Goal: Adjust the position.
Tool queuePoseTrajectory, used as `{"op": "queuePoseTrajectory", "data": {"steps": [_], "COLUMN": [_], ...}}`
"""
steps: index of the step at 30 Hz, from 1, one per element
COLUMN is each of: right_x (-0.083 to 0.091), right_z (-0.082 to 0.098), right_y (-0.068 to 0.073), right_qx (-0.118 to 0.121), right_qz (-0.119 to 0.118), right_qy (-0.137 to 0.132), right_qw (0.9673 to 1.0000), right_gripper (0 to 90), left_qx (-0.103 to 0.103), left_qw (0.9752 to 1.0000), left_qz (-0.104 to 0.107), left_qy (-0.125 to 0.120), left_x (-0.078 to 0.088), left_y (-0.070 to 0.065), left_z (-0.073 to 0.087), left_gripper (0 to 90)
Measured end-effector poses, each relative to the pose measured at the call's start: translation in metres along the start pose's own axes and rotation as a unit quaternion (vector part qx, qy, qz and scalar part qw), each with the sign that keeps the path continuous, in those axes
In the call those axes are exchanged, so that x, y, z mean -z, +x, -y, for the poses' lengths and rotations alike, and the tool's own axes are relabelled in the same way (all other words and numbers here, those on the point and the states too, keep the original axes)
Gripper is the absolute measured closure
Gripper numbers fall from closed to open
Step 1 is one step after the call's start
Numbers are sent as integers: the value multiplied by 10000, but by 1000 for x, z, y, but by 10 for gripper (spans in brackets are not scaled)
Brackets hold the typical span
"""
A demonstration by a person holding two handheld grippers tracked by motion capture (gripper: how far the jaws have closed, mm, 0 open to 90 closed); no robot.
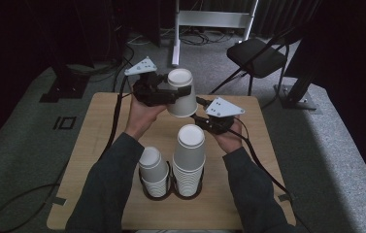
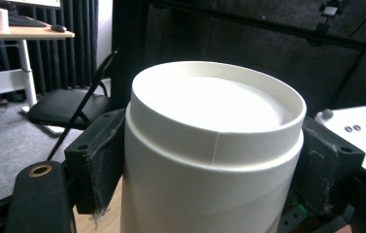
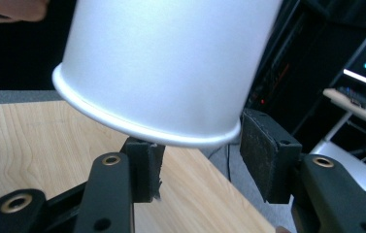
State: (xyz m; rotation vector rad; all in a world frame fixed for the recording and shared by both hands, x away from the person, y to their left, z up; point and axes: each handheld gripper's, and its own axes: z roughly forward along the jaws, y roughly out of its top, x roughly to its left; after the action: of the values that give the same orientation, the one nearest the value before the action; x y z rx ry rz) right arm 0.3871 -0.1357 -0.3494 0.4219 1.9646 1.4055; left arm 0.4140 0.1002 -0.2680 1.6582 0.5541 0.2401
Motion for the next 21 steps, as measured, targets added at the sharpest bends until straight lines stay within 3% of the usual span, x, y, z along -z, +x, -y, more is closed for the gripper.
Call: {"op": "queuePoseTrajectory", "data": {"steps": [3,5,9,14,16,21], "right_x": [-1,-1,1,4,7,10], "right_z": [0,0,-1,-2,-1,-3], "right_y": [2,3,3,0,-2,-2], "right_qx": [64,85,69,17,-57,-46], "right_qz": [34,42,50,131,162,135], "right_qy": [-94,-128,-232,-315,-362,-403], "right_qw": [9999,9999,9997,9994,9992,9991], "right_gripper": [514,521,707,825,821,824], "left_qx": [86,113,158,154,114,60], "left_qw": [9999,9998,9995,9991,9983,9980], "left_qz": [47,-58,-207,-351,-538,-609], "left_qy": [133,174,186,190,171,176], "left_x": [-3,-5,-7,-4,-1,6], "left_y": [2,2,3,5,7,12], "left_z": [1,1,2,1,0,2], "left_gripper": [214,208,164,129,129,130]}}
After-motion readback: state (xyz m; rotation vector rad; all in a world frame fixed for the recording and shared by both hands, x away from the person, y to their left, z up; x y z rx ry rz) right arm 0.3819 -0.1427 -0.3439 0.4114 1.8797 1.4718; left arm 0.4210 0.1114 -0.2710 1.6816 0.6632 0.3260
